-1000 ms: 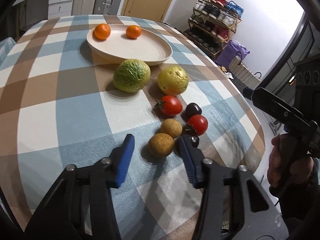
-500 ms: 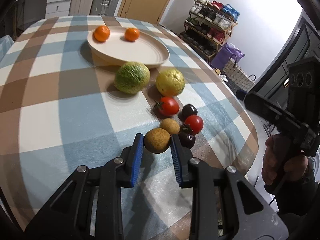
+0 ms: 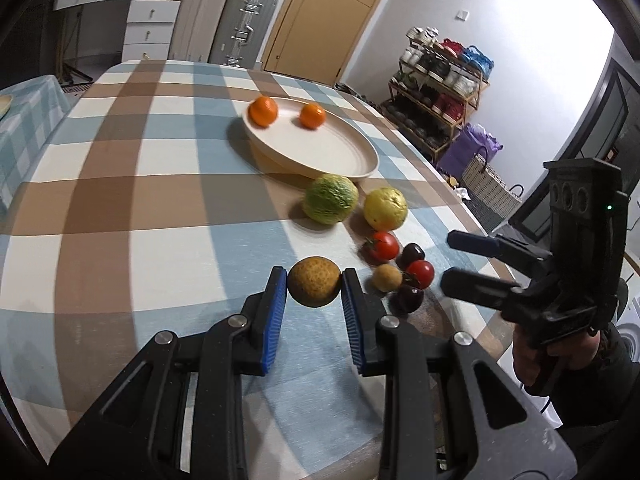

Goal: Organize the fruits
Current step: 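Grasp the second brown fruit with the right tool while the left tool holds its fruit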

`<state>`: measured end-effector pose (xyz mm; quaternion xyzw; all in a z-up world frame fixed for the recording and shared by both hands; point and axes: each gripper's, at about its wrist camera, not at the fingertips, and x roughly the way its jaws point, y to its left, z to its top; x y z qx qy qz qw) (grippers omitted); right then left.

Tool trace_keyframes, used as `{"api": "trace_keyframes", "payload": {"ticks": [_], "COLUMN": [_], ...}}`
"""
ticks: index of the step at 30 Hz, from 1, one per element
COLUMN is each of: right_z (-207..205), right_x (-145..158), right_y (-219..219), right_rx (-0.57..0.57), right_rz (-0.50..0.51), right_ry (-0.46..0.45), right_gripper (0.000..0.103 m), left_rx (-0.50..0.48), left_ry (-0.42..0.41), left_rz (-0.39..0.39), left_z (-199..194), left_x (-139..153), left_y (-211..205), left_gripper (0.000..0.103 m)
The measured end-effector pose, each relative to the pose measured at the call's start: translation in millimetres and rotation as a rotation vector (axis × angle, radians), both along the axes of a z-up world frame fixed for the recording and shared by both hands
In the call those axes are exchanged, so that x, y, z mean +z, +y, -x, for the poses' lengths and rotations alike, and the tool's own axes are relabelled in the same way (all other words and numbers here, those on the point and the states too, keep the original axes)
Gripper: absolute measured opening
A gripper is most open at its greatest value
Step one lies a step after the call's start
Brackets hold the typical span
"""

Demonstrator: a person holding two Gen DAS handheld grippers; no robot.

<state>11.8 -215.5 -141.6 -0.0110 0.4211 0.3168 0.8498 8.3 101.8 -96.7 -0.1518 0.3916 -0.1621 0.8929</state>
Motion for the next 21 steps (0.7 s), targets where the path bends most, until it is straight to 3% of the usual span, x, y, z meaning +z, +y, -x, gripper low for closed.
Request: {"api": "trace_keyframes", "payload": {"ticks": [4,7,10,15,21], "right_z": [-2.3,-2.1,-1.7,-0.2,-0.3], "right_x": [-4.4,-10.0,-15.4,-23.5,-31.1], "right_y": [19.9,32.4,41.6,51.9,58.6], "right_rx": [0.048,0.071,0.09,0.101,0.092], "right_rz": [0.078,0.142,0.199,0.28,0.342], "right_ry": [0.002,0.001,0.001,0.007,0.001], "right_gripper": [0.085,0.08,0.058,0.055,0.038], "left_rx": [0.017,0.025,0.026,0.033,0.037], "left_ry": [0.0,-0.004,-0.015,-0.01,-0.004], "left_rz": [0.01,0.031,0.041,0.057,0.067], "left_z": [4.0,5.4,7.3,7.4,7.0], "left_x": [-2.3,-4.6,-6.4,-11.1,-15.0], "left_y": [11.8,19.7,23.9,29.0,33.9], "left_gripper": [0.025,0.025,0.025,0.025,0.025]}}
